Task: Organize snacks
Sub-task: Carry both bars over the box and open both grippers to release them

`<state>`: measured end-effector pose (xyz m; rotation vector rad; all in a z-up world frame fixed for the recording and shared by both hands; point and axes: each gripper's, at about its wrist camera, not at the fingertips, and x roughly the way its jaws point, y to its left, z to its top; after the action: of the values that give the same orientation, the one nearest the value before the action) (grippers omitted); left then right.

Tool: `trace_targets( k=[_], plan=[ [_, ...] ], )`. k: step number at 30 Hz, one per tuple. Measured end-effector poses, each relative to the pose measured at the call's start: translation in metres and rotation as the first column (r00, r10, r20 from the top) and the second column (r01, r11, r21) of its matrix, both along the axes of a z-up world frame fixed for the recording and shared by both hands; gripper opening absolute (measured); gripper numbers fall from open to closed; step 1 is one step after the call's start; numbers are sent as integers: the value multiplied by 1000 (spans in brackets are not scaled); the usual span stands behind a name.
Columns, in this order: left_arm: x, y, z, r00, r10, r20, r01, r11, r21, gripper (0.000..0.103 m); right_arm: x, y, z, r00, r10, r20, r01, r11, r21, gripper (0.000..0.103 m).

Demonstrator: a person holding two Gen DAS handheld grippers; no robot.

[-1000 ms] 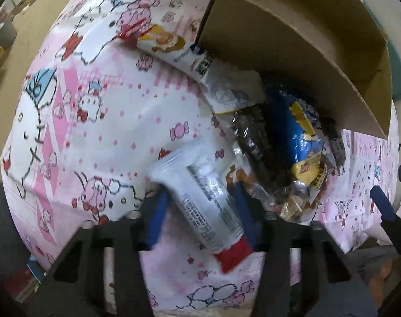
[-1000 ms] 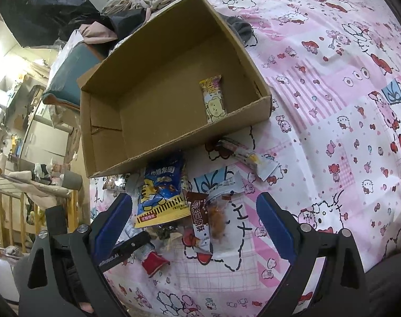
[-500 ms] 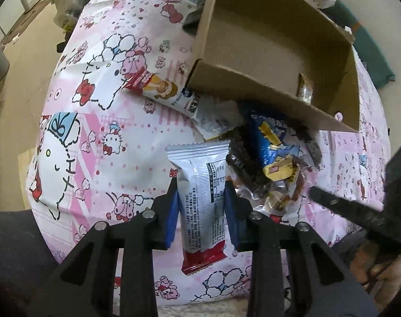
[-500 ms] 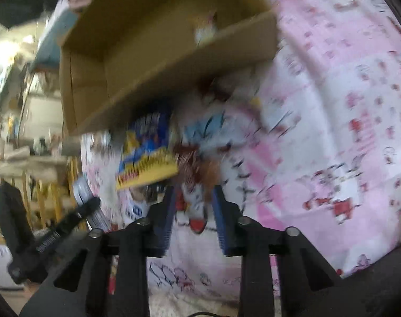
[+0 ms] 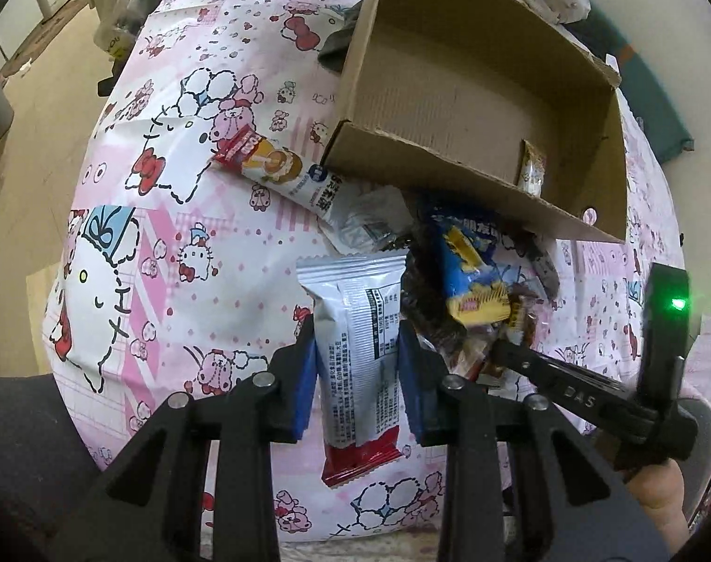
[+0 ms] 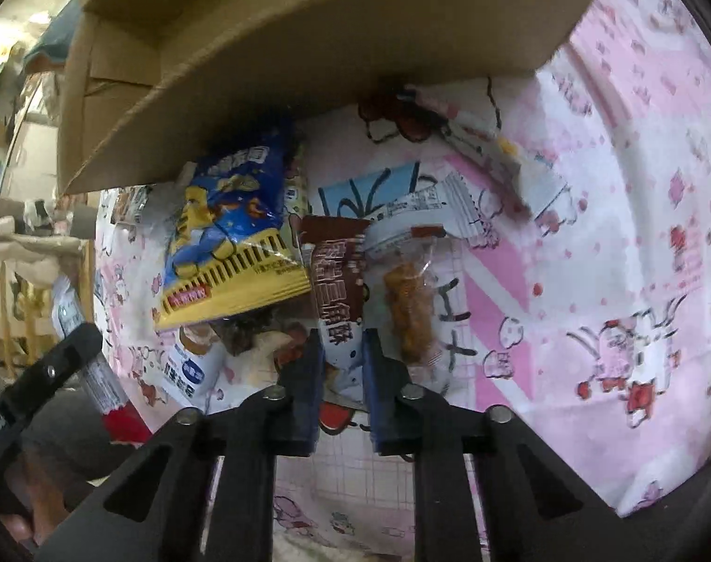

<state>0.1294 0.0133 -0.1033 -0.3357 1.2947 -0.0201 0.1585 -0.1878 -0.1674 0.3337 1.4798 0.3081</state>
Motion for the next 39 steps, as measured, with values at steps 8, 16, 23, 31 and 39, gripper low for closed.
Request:
trace_targets(
  k=[8, 16, 23, 31, 39],
  plan=[
    [0, -5, 4, 1000, -24, 21, 23, 999, 28, 28, -22, -19, 38, 997, -33, 76, 21, 989, 144, 15],
    [-1, -5, 38, 991, -45, 129, 37, 997, 64, 28, -31, -31, 96, 951, -83, 299, -2, 962, 273, 15],
    [18, 1, 93, 962, -47, 268, 24, 996, 86, 28, -20, -45, 145, 867, -148, 476, -16, 946, 323, 15],
    [56, 0, 130, 932, -76, 355, 37, 992, 117, 28, 17, -68, 165, 833, -199, 515, 22, 944, 329, 15],
    [101, -20, 147, 907, -128, 402, 75, 987, 143, 28, 59, -76, 168, 825, -205, 527, 45, 953, 300, 15]
  ],
)
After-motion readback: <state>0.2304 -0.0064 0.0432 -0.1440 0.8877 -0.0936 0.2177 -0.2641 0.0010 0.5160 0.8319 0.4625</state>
